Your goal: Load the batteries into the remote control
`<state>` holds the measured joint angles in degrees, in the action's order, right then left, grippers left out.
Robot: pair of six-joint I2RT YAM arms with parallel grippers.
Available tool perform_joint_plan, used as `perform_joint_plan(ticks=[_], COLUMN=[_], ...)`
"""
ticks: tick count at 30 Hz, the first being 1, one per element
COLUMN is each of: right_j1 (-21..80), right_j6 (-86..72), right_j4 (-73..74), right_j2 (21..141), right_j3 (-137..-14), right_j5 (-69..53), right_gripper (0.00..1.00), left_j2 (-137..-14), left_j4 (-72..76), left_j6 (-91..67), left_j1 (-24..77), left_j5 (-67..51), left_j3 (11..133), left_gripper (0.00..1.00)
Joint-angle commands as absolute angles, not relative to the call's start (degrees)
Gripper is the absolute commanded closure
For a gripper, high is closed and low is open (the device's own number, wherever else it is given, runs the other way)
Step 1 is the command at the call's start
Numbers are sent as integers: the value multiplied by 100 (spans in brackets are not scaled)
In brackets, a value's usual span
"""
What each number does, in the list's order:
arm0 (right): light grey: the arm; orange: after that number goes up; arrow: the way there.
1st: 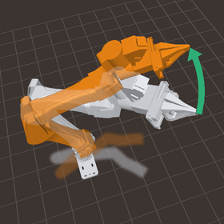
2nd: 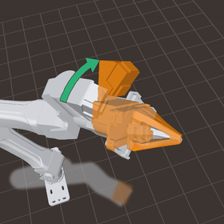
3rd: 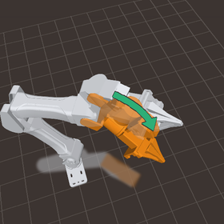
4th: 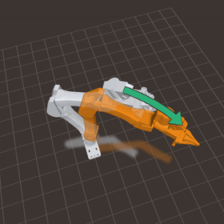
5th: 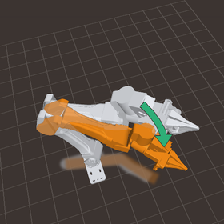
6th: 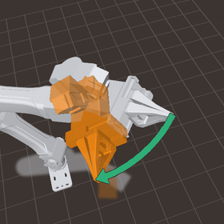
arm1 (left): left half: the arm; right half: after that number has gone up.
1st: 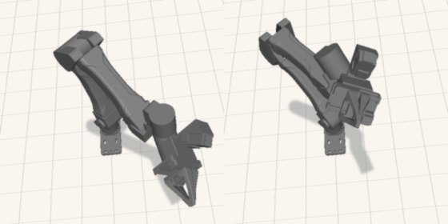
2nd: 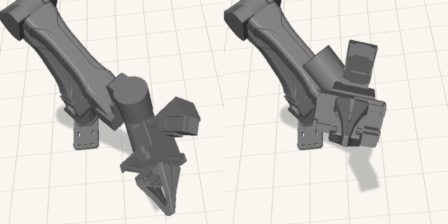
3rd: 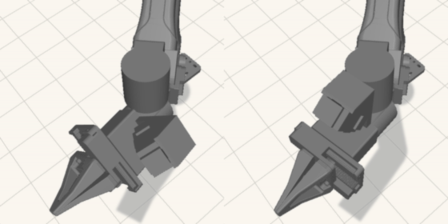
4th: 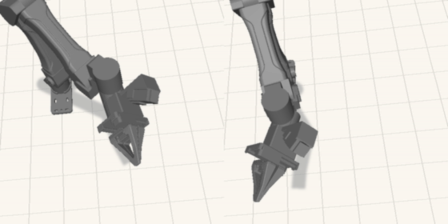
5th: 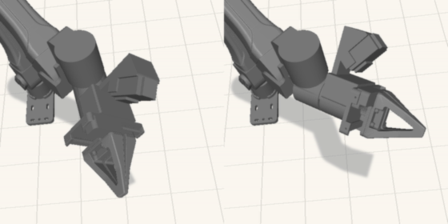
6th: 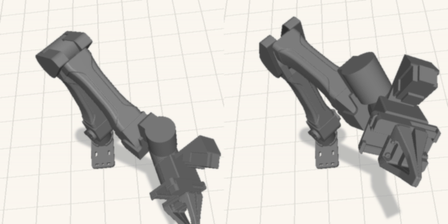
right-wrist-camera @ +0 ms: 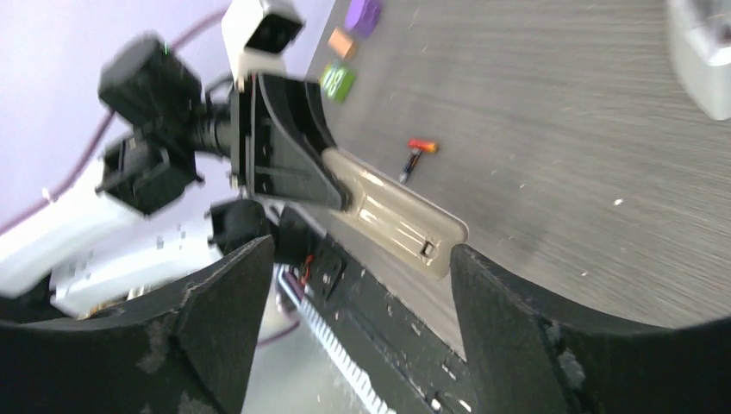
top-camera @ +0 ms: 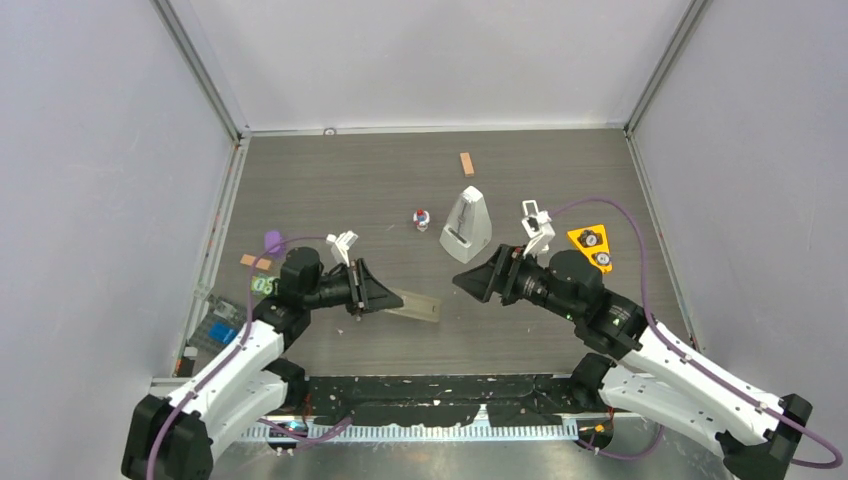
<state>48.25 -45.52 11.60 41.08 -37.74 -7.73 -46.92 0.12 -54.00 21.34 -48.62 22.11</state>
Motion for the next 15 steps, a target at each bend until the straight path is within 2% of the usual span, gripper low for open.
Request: perform_joint_plan(ticks=[1, 6, 8, 15], right_j1=[4826, 4834, 4842, 4857], right_j6=[-5073, -5165, -5180, -5005], right_j4=[1675, 1696, 1575, 1057], right_j2=[4145, 4982, 5416, 6644], right_j3=[-3729, -3829, -3869, -4041], right_j5=[767, 557, 388, -334], right_gripper=[24, 42, 45, 46], left_j2=[-5049, -5824, -6106, -6835], left_j4=[1663, 2598, 2816, 3492], left_j6=[-6303, -6592, -6665, -6696], left_j1=[2535, 2797, 2873, 2952], left_j5=[-3642, -3172, -3015, -2787], left_j3=[1919, 1704, 1628, 1376], left_gripper=[100, 100, 100, 100])
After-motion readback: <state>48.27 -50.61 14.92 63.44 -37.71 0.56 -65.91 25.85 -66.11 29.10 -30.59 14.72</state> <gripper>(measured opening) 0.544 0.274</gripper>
